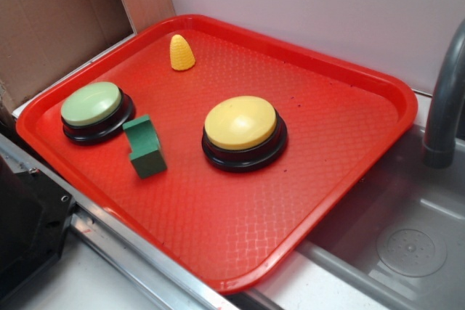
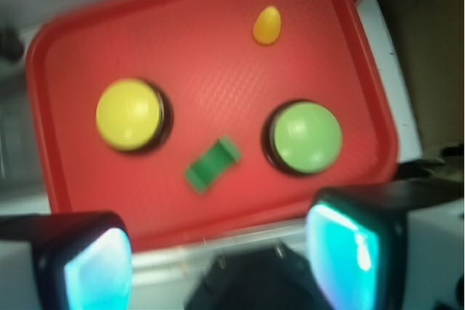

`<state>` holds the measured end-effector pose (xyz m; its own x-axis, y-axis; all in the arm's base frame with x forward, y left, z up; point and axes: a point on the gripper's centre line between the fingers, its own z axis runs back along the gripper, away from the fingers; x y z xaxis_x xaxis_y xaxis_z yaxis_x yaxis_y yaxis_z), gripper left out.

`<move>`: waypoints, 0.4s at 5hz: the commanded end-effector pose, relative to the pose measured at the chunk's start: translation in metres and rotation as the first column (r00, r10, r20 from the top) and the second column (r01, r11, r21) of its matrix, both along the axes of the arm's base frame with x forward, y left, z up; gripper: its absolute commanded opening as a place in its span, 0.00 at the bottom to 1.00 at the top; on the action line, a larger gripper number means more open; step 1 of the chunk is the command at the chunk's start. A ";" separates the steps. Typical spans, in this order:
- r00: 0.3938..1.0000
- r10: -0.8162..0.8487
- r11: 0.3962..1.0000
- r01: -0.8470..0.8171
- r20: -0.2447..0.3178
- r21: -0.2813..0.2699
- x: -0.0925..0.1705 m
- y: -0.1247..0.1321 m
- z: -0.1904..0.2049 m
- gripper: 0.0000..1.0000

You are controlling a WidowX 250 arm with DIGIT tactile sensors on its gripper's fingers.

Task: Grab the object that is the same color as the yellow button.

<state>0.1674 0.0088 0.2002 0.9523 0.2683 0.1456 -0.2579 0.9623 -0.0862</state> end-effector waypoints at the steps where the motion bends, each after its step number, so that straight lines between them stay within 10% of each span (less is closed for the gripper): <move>1: 0.936 0.309 0.951 -0.304 0.166 -0.053 0.061 0.043 -0.038 1.00; 2: 0.882 0.420 0.907 -0.415 0.216 -0.068 0.082 0.058 -0.057 1.00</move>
